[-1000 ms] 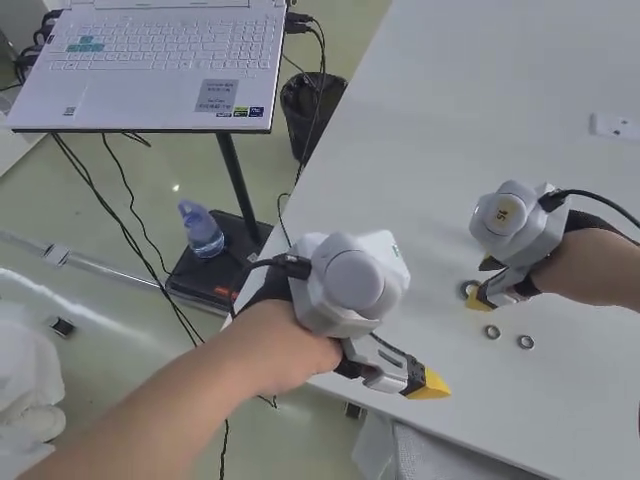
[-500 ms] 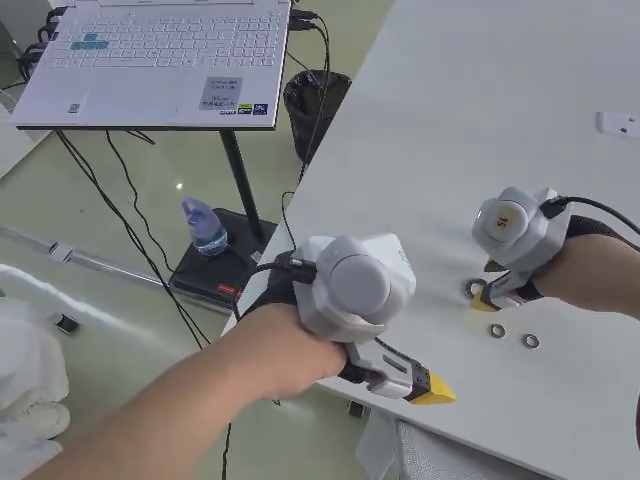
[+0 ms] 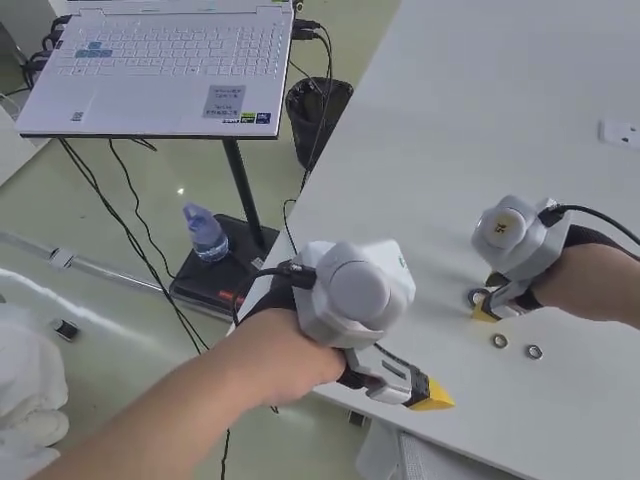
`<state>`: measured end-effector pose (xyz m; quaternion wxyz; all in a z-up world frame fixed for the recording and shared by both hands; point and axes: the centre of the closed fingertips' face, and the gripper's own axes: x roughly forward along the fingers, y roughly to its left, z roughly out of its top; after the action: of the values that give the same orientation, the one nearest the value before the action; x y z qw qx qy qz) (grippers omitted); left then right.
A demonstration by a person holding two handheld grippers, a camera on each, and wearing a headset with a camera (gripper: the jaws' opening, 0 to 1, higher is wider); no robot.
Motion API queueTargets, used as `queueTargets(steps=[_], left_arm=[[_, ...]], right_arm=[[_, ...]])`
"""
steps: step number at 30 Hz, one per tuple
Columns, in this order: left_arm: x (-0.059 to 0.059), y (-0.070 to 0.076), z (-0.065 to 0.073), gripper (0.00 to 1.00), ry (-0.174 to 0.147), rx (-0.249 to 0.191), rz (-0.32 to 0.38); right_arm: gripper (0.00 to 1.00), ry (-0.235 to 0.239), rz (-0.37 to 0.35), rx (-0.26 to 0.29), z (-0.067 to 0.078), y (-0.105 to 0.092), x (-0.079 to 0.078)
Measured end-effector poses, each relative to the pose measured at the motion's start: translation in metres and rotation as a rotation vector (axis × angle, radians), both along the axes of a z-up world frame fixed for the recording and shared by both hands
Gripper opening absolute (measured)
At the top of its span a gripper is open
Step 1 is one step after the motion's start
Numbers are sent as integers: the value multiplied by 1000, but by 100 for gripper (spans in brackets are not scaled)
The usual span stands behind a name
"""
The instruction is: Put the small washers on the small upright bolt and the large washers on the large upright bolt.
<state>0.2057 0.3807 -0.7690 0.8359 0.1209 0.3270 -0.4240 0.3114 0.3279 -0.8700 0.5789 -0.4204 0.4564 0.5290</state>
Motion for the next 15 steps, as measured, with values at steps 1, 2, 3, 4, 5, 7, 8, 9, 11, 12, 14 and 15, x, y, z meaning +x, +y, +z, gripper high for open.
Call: queueTargets(steps=[1,2,3,4,5,7,8,9,11,12,14,15], left_arm=[[0,0,0,90,1,1,-1],[-1,0,0,90,4,1,-2],[-1,-1,0,89,6,0,-2],[-1,-1,0,89,6,-1,-2],[-1,-2,0,89,7,-6,-3],[-1,-2,0,89,7,-5,-3],[0,-2,0,89,6,-5,-2],[0,-2,0,89,7,-5,-1],[0,-2,0,89,7,-7,1],[1,-2,-1,89,6,-5,1],[2,-1,-1,89,5,-4,3],[2,-1,-1,89,6,-4,4]], right_arm=[[33,-1,-4,-4,0,0,0],[33,-2,-5,-7,0,0,0],[32,-1,-9,-9,0,0,0],[31,-1,-12,-8,0,0,0],[31,-1,-12,-7,0,0,0],[30,-1,-11,-10,-1,0,0],[29,-1,-11,-13,-1,-1,0],[27,-1,-12,-18,-1,-1,-1],[25,-2,-9,-21,-1,0,-2],[25,-3,-10,-25,-1,0,-1],[25,2,-20,-30,-2,-1,0],[25,2,-22,-31,-2,-1,0]])
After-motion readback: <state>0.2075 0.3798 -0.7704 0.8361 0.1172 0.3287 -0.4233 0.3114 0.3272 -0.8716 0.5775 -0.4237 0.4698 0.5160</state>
